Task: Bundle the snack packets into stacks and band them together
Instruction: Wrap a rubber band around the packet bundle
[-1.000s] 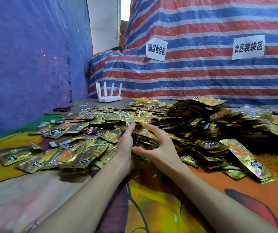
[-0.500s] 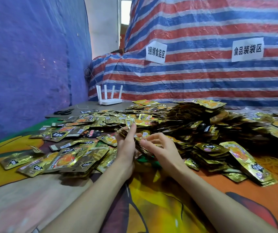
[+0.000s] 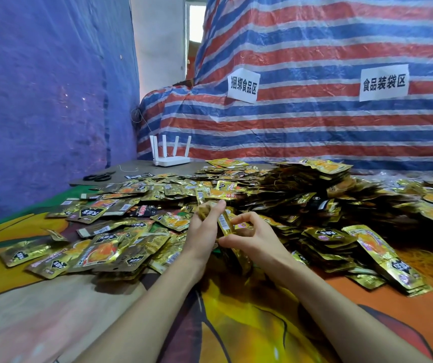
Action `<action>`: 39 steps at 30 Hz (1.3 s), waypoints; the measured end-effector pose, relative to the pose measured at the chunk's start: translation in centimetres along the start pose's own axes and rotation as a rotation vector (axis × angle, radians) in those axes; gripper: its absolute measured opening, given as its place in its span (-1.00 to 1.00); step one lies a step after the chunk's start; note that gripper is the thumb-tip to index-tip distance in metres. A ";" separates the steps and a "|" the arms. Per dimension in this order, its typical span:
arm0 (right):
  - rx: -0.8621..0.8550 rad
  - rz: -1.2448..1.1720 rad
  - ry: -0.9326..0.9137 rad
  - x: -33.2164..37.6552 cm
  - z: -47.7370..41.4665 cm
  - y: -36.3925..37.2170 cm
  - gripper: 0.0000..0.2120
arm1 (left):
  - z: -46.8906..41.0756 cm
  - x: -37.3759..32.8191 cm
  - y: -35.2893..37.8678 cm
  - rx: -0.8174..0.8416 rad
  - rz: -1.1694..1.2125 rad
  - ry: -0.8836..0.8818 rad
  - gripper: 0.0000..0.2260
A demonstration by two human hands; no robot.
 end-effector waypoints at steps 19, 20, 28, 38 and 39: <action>-0.377 0.805 -0.140 6.7 -6.1 -4.1 -0.51 | -0.2 -1.3 -3.2 -0.222 -0.393 0.235 -0.82; -0.380 0.885 -0.124 6.2 -6.5 -3.6 -0.55 | -0.4 -1.1 -3.4 -0.246 -0.390 0.216 -0.82; -0.419 1.245 -0.146 2.2 -6.6 -0.2 -0.62 | -0.1 -1.7 -3.8 -0.334 -0.443 0.230 -0.83; -0.453 1.117 -0.213 4.5 -5.4 0.1 -0.56 | -0.3 -7.3 -2.0 -0.152 -0.587 0.368 -0.93; -0.444 1.091 -0.245 5.0 -5.4 0.5 -0.55 | -0.8 -8.7 -2.5 -0.118 -0.639 0.400 -0.91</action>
Point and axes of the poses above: each hand's wrist, its own z-axis away from the middle knuckle, its own y-axis out of the palm, x = y × z, the point moved 7 cm from there along -z, towards the middle knuckle, and after that the axes turned 6 degrees about x, right-handed, at the moved point
